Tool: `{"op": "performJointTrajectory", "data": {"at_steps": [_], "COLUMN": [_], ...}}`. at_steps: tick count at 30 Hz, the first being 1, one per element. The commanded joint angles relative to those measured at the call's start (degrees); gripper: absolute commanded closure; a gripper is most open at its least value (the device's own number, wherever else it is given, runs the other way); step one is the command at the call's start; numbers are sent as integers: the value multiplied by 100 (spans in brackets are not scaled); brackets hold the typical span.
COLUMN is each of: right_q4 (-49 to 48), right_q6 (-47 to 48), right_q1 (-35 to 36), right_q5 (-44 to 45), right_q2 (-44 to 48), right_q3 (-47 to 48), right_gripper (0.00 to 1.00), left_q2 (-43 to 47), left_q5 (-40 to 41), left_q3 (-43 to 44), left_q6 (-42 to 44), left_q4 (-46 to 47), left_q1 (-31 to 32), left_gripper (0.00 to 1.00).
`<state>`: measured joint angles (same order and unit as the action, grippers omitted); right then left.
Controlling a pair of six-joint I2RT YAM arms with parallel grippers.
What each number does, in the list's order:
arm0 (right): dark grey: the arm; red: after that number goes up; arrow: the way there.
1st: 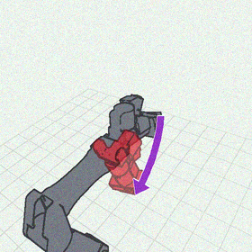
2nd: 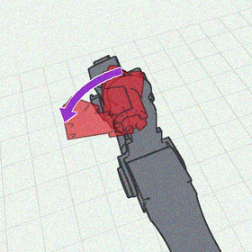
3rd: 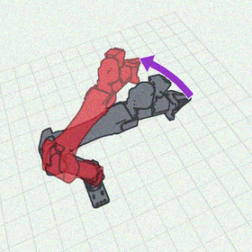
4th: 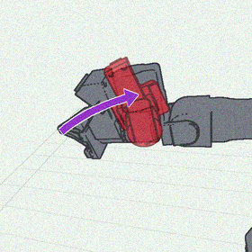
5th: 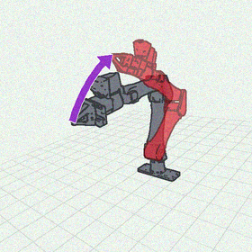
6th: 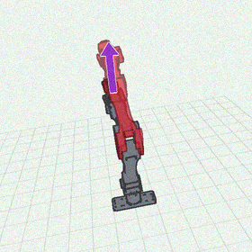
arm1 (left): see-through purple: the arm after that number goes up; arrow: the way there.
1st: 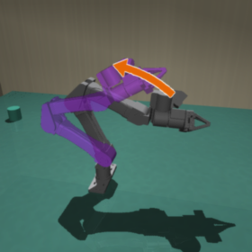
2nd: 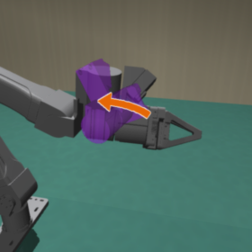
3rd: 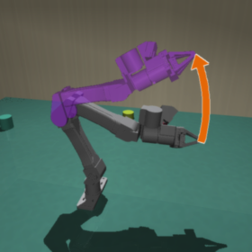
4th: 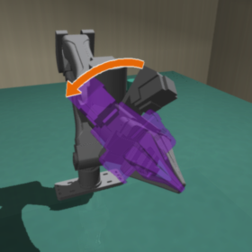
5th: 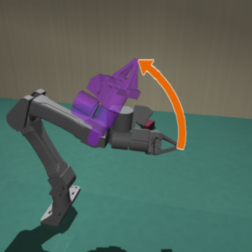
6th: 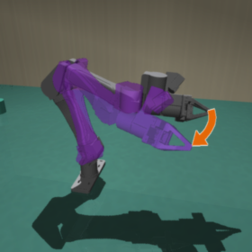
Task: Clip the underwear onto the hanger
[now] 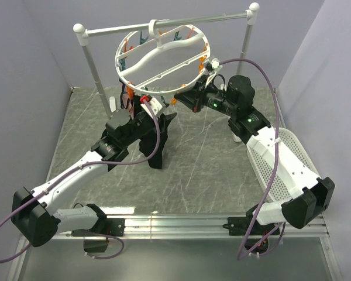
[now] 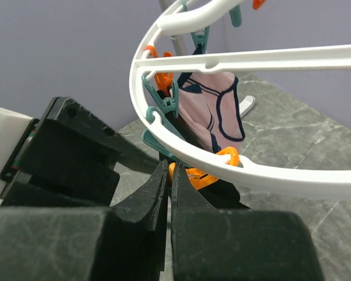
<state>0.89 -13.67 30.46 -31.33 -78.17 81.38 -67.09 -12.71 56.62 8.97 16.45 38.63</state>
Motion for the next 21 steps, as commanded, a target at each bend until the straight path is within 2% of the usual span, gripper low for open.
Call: {"op": "performJointTrajectory", "data": {"at_steps": [1,5,11,15,18,21], "right_q4": [219,246,131,35,61,131], "right_q6": [-153,-162,-241,-355,-364,-364], "right_q1": [92,101,153,188,241,276], "right_q5": [22,-39,-57,-92,-118,-145], "right_q2": [320,346,285,215,197,180], "right_q3": [-149,-228,-290,-246,-193,-141], "right_gripper": [100,100,100,100,100,100], "left_q2": [-76,-41,-129,-331,-454,-551], "left_q5": [699,797,235,321,331,313], "left_q3": [323,253,270,429,516,596], "left_q6": [-27,-62,-273,-256,-300,-326], "left_q4": [245,429,772,772,842,904], "left_q1": [39,39,48,57,48,48], "left_gripper": [51,51,49,50,54,68]}}
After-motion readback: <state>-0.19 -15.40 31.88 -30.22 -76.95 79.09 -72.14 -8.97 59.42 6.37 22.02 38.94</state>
